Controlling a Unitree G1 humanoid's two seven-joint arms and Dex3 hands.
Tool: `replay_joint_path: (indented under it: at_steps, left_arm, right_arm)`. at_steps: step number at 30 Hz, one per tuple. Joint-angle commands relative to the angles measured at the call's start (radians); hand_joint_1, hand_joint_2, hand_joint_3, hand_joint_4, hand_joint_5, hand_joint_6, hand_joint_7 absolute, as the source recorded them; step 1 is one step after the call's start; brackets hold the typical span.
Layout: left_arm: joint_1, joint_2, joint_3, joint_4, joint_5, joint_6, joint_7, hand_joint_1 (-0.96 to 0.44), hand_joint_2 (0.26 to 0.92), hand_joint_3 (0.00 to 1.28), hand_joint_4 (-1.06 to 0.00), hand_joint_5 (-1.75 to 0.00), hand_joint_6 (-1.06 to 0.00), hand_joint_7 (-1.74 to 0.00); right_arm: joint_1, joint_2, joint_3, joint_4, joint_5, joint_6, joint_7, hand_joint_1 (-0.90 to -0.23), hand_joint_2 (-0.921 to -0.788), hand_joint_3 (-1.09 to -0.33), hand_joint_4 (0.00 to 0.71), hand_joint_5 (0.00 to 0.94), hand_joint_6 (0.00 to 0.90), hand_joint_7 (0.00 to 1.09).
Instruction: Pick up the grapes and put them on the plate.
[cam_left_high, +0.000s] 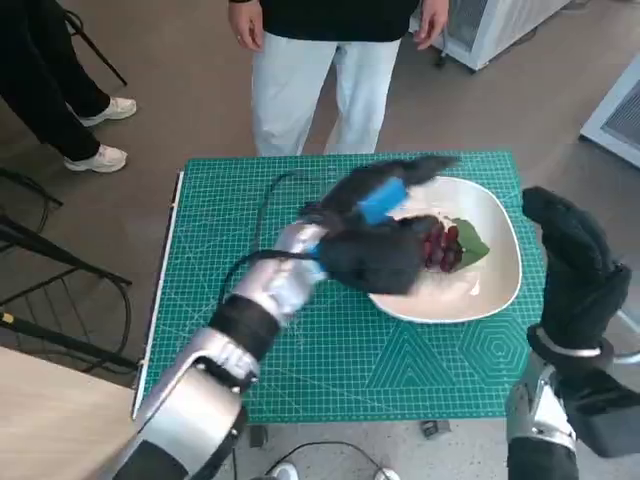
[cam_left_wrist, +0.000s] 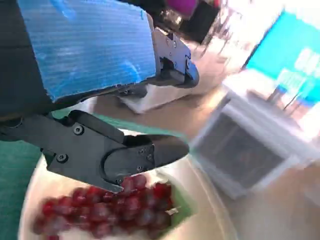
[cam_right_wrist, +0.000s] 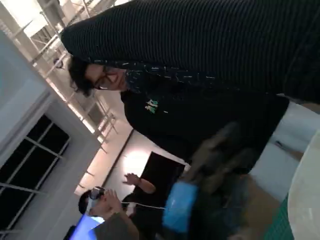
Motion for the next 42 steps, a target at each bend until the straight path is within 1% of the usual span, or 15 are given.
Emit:
replay_joint_path:
  at_steps: [1, 5, 11, 20, 25, 31, 35, 42]
  left_arm:
    - [0.096, 0.018, 0.104, -0.035, -0.133, -0.107, -0.049, -0.66, 0.921, 0.65, -0.31, -0.01, -0.33, -0.10]
    - [0.159, 0.024, 0.161, -0.060, -0.208, -0.181, -0.078, -0.66, 0.921, 0.66, -0.28, 0.00, -0.32, -0.09]
    - [0.253, 0.044, 0.215, -0.105, -0.256, -0.292, -0.067, -0.67, 0.921, 0.68, -0.22, 0.00, -0.28, -0.07]
    - [0.390, 0.061, 0.278, -0.211, -0.328, -0.398, -0.083, -0.65, 0.921, 0.70, -0.19, 0.00, -0.23, -0.05]
    - [0.467, 0.068, 0.301, -0.294, -0.365, -0.425, -0.098, -0.67, 0.921, 0.69, -0.18, 0.00, -0.22, -0.04]
    - [0.559, 0.063, 0.324, -0.405, -0.415, -0.426, -0.117, -0.66, 0.921, 0.68, -0.19, 0.00, -0.22, -0.04]
    - [0.615, 0.061, 0.338, -0.465, -0.422, -0.434, -0.110, -0.66, 0.921, 0.68, -0.20, -0.01, -0.23, -0.04]
    - [0.681, 0.069, 0.356, -0.536, -0.407, -0.454, -0.096, -0.66, 0.921, 0.67, -0.22, -0.01, -0.25, -0.05]
  right_arm:
    - [-0.016, 0.014, 0.016, 0.032, -0.011, 0.006, -0.001, -0.560, -0.921, -0.760, 0.151, 0.001, -0.001, 0.32]
    - [-0.035, 0.014, 0.025, 0.056, -0.010, 0.004, 0.006, -0.561, -0.921, -0.763, 0.151, 0.001, -0.001, 0.32]
    - [-0.066, 0.022, 0.039, 0.086, -0.005, 0.002, 0.021, -0.570, -0.921, -0.773, 0.149, 0.000, -0.001, 0.32]
    - [-0.113, 0.043, 0.055, 0.141, 0.005, -0.003, 0.052, -0.578, -0.921, -0.785, 0.151, 0.003, -0.001, 0.32]
    - [-0.134, 0.056, 0.067, 0.165, 0.013, -0.001, 0.077, -0.572, -0.921, -0.794, 0.152, 0.003, -0.001, 0.32]
    - [-0.155, 0.072, 0.078, 0.190, 0.020, 0.003, 0.108, -0.583, -0.921, -0.793, 0.151, 0.003, -0.001, 0.31]
    - [-0.166, 0.083, 0.089, 0.207, 0.017, 0.004, 0.124, -0.584, -0.921, -0.788, 0.151, 0.003, -0.001, 0.31]
    - [-0.186, 0.095, 0.102, 0.243, 0.023, 0.004, 0.165, -0.579, -0.921, -0.771, 0.159, 0.007, -0.001, 0.30]
